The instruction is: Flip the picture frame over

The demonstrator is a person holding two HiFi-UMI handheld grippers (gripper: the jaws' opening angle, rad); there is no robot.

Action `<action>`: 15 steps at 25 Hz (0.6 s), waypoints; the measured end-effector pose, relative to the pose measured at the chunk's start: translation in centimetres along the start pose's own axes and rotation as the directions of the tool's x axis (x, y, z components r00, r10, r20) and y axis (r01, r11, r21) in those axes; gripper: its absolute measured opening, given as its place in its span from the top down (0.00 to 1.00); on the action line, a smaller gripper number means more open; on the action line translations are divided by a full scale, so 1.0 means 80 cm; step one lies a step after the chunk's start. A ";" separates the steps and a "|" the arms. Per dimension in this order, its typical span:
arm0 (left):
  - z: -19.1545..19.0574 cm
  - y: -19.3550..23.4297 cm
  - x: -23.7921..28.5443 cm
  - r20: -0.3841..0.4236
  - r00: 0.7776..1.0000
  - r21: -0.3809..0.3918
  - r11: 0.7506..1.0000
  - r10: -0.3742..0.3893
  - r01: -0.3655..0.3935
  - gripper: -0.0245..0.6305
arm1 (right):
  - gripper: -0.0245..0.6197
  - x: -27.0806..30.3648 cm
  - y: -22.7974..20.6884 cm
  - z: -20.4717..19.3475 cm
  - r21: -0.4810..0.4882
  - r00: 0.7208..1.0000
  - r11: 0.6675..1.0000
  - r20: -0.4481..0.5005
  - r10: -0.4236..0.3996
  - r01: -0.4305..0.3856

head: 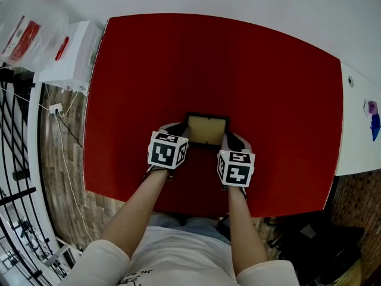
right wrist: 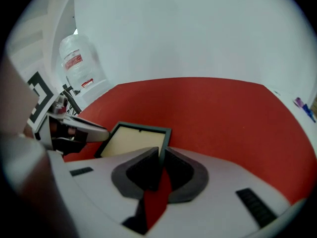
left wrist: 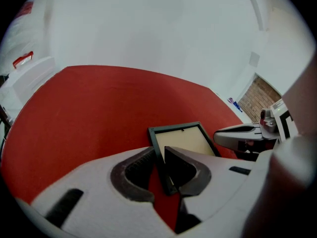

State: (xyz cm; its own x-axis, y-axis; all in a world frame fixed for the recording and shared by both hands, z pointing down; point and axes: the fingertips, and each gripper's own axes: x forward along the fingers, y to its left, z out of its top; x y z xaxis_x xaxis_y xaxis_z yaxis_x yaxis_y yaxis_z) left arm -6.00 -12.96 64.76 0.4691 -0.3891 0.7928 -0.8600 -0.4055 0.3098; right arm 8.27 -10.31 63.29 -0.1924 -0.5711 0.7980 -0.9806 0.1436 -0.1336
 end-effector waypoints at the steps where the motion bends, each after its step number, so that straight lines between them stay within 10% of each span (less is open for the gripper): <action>1: 0.003 0.000 -0.006 0.011 1.000 0.002 1.000 0.000 0.000 0.85 | 0.90 -0.004 0.000 0.003 -0.012 1.000 1.000 0.010 -0.004 0.004; 15: 0.002 -0.064 -0.178 0.173 0.985 0.129 0.992 -0.014 -0.008 0.86 | 0.90 -0.147 0.088 0.010 -0.192 0.992 0.979 0.091 0.087 -0.068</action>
State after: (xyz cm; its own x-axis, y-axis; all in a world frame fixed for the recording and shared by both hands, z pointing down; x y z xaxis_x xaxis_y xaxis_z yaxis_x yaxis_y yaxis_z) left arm -8.24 -5.48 51.78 0.5089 -0.5204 0.6858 -0.8308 -0.5054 0.2330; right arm 3.61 -3.25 52.52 -0.2792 -0.6280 0.7264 -0.9396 0.3348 -0.0717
